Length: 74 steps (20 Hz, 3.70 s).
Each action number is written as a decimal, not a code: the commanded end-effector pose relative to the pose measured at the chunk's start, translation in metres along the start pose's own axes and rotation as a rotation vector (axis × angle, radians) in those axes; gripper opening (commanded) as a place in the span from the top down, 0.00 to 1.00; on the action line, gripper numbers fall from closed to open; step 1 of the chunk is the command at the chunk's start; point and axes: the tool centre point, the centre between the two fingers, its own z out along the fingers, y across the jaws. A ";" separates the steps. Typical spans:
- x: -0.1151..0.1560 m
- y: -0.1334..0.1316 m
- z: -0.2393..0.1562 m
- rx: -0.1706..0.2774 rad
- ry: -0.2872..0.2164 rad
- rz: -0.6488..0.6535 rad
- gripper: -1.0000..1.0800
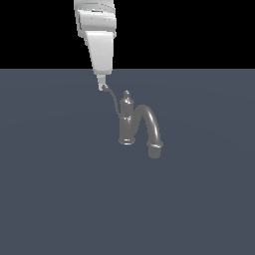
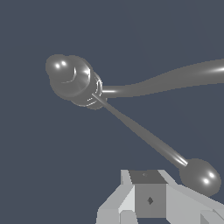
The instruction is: Turn on the faucet by rotating a designated handle.
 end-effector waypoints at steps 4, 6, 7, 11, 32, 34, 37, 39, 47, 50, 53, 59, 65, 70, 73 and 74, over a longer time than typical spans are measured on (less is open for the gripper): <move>0.019 0.020 0.001 -0.009 0.001 0.008 1.00; 0.024 0.026 0.001 -0.010 0.001 0.008 1.00; 0.027 0.029 0.001 -0.011 0.001 0.007 1.00; 0.037 0.041 0.001 -0.013 0.001 0.005 1.00; 0.139 0.044 0.001 -0.014 0.001 0.004 1.00; 0.117 0.038 -0.001 -0.010 0.000 -0.026 1.00; 0.126 0.031 0.000 -0.011 0.000 -0.023 1.00; 0.132 0.026 0.000 -0.011 0.000 -0.021 1.00; 0.156 0.009 0.001 -0.012 0.000 -0.013 1.00; 0.164 0.002 0.001 -0.012 0.000 -0.010 1.00; 0.173 -0.004 0.001 -0.012 0.001 -0.007 1.00; 0.189 -0.016 0.001 -0.013 0.001 -0.002 1.00; 0.205 -0.028 0.002 -0.014 0.001 0.004 1.00; 0.176 -0.045 0.001 -0.012 -0.008 -0.038 1.00; 0.178 -0.053 0.001 -0.012 -0.007 -0.034 1.00; 0.179 -0.055 0.001 -0.012 -0.007 -0.033 1.00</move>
